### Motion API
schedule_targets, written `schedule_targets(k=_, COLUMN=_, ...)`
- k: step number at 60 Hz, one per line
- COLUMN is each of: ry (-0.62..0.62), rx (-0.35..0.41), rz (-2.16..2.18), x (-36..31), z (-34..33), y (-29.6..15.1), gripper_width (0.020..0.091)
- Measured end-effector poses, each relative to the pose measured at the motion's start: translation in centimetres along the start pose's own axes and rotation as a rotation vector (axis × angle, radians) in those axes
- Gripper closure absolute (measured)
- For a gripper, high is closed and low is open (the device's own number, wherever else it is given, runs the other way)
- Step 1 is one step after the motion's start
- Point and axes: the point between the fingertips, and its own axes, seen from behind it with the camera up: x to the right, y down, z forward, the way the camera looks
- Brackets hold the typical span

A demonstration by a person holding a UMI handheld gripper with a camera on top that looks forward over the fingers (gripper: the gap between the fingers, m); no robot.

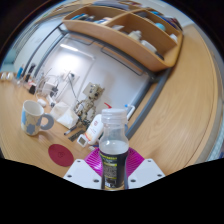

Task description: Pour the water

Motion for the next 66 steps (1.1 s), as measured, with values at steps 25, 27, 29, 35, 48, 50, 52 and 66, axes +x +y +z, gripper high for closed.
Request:
schedule_targets(k=25, ry=0.027, rx=0.140, rz=-1.042, x=-9.6, z=2.3, y=-10.8, gripper_width=0.0846)
schedule_targets(k=27, ry=0.027, rx=0.145, rz=-1.108, x=-10.3, z=2.5, y=-11.1, gripper_width=0.0847)
schedule_targets(k=29, ry=0.031, rx=0.152, rz=-1.173, x=-10.7, z=2.7, y=-11.5, gripper_width=0.0846)
schedule_targets(k=35, ry=0.036, rx=0.163, rz=-1.368, x=-12.2, z=3.2, y=-11.8, gripper_width=0.0848)
schedule_targets(k=48, ry=0.071, rx=0.186, rz=-1.592, x=-13.6, z=4.3, y=-12.9, gripper_width=0.0846)
schedule_targets(k=50, ry=0.078, rx=0.189, rz=-1.609, x=-13.7, z=4.3, y=-13.1, gripper_width=0.0847)
schedule_targets(k=52, ry=0.074, rx=0.198, rz=-1.617, x=-14.0, z=4.3, y=-13.1, gripper_width=0.0846)
schedule_targets(k=66, ry=0.052, rx=0.189, rz=-1.523, x=-13.6, z=4.5, y=-12.6, gripper_width=0.0846)
